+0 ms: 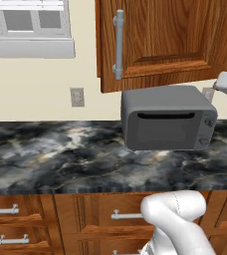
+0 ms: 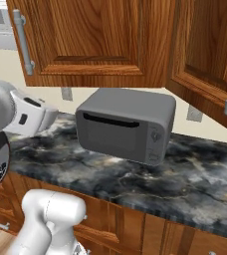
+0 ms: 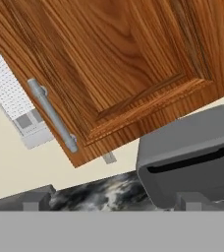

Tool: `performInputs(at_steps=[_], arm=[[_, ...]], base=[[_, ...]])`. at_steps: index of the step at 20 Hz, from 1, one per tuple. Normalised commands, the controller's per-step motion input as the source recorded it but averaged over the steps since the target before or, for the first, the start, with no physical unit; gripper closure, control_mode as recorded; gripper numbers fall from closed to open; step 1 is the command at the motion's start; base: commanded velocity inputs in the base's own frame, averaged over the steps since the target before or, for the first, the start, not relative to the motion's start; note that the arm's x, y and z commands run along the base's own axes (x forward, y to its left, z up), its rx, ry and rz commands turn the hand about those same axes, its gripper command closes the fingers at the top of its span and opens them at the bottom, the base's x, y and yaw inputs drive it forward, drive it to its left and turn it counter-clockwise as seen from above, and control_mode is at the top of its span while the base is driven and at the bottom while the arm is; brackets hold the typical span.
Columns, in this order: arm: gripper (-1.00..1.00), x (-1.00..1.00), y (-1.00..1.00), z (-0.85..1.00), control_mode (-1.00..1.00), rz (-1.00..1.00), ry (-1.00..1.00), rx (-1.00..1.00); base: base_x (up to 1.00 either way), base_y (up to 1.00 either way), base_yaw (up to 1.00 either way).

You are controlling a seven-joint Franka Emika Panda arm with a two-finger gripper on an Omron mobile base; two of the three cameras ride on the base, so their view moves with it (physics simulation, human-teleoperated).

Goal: Close all open cabinet doors.

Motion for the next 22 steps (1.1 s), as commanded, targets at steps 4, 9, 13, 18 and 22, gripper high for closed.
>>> performInputs(at_steps=[4, 9, 13, 18, 22], arm=[[-1.0, 0.49, 0.18, 0.0, -1.0, 0.0, 0.09, 0.0], [-1.0, 0.5, 0.02, 0.0, -1.0, 0.0, 0.02, 0.0], [-1.0, 0.06, 0.0, -0.08, -1.0, -0.01, -0.07, 0.0], [-1.0, 0.21, 0.0, -0.12, -1.0, 0.0, -0.14, 0.0], [-1.0, 0.25, 0.0, -0.12, -1.0, 0.0, -0.18, -0.01]], base=[[0.0, 0.0, 0.0], [0.0, 0.0, 0.0], [0.0, 0.0, 0.0], [0.0, 0.0, 0.0], [0.0, 0.0, 0.0]])
